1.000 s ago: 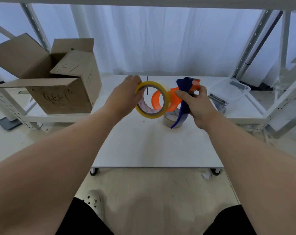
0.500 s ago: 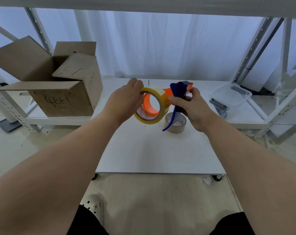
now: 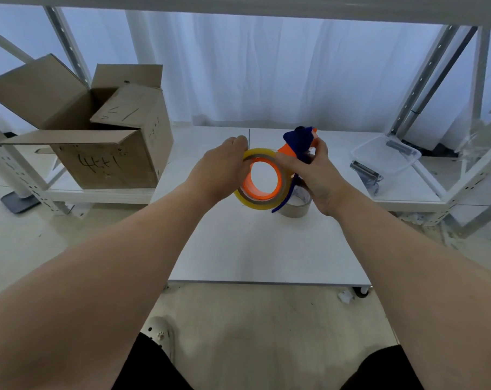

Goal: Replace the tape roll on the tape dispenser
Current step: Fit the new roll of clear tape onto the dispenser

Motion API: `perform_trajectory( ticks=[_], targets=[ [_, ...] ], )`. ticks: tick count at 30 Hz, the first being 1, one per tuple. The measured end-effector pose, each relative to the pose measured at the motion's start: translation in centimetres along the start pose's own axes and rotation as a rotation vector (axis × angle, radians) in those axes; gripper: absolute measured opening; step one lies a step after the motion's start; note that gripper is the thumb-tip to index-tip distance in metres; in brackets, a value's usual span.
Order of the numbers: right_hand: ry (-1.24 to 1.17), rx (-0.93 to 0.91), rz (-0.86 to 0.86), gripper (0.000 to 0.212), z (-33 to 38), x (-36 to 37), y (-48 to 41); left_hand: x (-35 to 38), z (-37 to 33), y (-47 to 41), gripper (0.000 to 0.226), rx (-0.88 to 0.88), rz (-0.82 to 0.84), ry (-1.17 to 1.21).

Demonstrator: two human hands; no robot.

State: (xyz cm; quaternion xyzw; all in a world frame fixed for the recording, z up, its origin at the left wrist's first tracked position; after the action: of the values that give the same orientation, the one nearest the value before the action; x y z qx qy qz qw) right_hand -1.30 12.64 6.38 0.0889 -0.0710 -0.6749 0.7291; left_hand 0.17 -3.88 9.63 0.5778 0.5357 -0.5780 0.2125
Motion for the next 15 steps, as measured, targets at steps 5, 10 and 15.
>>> perform_trajectory(
  ticks=[5,10,15],
  targets=[
    [0.130,0.014,-0.005,0.082,-0.6,-1.0,0.0,0.5,-0.5,0.0,0.025,-0.039,0.022,0.047],
    [0.195,0.084,-0.004,0.075,-1.8,-2.0,-0.3,1.1,-0.8,0.0,0.027,-0.032,0.049,0.056],
    [0.171,0.120,0.025,0.074,-2.1,-2.7,-0.6,1.4,-0.5,0.1,0.028,-0.047,0.059,0.117]
  ],
)
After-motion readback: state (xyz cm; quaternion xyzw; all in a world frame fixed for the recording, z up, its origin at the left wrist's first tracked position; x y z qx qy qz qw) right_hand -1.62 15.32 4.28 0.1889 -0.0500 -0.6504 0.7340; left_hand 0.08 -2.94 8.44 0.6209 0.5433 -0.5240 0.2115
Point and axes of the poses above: each hand's wrist, its own y-axis away from the middle knuckle, its own x-axis out of the palm, z = x × y, the point moved 5 cm from there along -y, towards the middle knuckle, and after that the axes turned 12 degrees about x, right-handed, at the moved point
